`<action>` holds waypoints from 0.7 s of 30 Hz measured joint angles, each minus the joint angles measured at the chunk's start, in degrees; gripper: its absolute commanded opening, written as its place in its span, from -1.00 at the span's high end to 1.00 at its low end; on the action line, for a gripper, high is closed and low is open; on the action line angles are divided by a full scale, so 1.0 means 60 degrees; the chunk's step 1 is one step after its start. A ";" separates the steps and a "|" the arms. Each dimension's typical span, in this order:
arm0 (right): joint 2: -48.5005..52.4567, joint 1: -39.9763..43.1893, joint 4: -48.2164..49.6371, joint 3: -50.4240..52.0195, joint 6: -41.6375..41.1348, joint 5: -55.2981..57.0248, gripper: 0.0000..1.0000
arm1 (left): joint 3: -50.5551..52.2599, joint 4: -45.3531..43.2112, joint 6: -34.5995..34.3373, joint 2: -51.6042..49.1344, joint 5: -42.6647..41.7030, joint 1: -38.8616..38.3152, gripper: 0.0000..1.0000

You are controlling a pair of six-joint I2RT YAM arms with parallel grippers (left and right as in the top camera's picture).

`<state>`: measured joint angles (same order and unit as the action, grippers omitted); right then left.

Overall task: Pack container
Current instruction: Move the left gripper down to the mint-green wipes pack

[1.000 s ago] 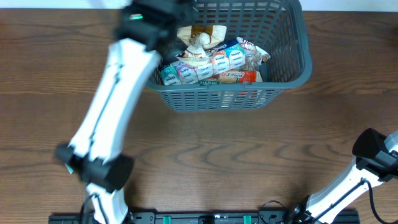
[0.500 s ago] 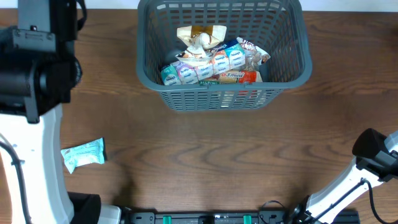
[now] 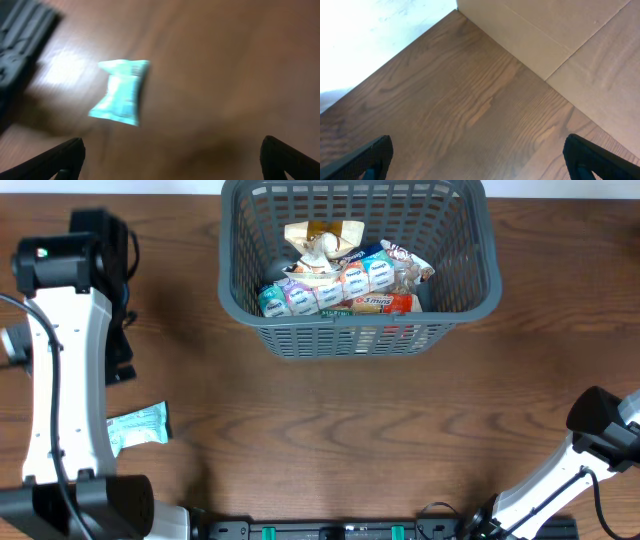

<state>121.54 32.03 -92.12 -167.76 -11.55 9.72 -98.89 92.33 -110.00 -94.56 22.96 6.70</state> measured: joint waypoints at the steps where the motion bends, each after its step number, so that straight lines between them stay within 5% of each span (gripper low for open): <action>1: 0.0000 0.0000 0.0000 0.0000 0.0000 -0.0007 -0.98 | 0.0463 0.0004 -0.0208 -0.0011 -0.0200 0.0211 -0.97; 11: 0.0000 0.0000 0.0000 0.0000 -0.0004 -0.0007 -0.98 | 0.3322 -0.0681 -0.0517 -0.0026 -0.1195 0.1056 -0.97; 21: 0.0000 0.0000 0.0000 0.0000 -0.0004 -0.0004 -0.98 | 0.5074 -0.4058 0.2703 -0.0026 -0.1264 0.1056 -0.97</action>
<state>121.54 32.03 -92.12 -167.76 -11.57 9.69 -68.45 67.99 -93.78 -94.72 15.38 13.04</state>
